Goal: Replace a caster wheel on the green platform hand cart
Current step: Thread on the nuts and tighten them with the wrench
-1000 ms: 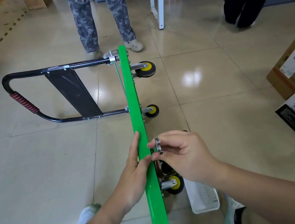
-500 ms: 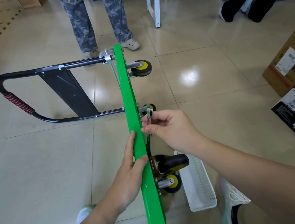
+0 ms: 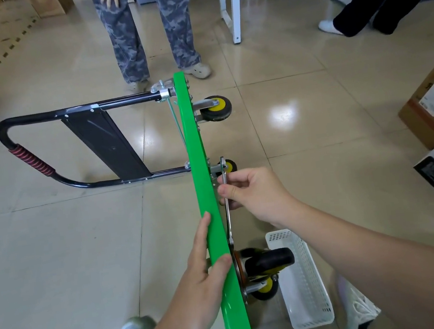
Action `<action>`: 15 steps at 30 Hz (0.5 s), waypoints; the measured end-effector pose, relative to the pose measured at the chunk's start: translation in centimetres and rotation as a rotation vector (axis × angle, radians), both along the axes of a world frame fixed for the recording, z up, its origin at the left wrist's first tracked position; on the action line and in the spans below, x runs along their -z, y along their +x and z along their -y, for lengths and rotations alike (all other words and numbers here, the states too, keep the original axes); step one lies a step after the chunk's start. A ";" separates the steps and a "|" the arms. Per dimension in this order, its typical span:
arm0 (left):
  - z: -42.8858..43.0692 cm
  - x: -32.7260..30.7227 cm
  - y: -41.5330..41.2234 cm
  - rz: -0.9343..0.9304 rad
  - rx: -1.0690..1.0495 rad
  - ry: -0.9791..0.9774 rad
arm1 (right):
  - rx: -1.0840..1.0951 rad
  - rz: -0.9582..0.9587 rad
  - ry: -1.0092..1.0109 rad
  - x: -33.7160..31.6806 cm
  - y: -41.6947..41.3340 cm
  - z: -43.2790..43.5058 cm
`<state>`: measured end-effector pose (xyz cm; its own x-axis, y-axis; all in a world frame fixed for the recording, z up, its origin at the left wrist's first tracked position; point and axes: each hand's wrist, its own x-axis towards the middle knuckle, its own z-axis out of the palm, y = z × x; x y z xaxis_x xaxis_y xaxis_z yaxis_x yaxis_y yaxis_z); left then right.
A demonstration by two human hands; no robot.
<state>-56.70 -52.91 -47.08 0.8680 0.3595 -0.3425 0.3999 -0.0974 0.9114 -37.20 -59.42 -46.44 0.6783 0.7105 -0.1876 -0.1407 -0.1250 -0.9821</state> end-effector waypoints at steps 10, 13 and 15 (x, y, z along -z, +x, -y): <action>-0.7 -0.6 0.4 0.021 -0.014 -0.057 | 0.016 -0.196 -0.051 0.7 1.6 -0.5; -0.7 -0.7 0.2 0.011 0.000 -0.089 | 0.068 -0.159 0.013 -1.2 1.8 0.0; -0.7 -0.7 0.1 0.019 0.009 -0.103 | 0.060 -0.114 0.058 -2.8 1.2 0.8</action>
<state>-56.65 -52.25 -46.37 0.8779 0.3151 -0.3604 0.3818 -0.0067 0.9242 -35.95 -60.21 -43.62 0.6967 0.6810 -0.2256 -0.2575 -0.0561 -0.9646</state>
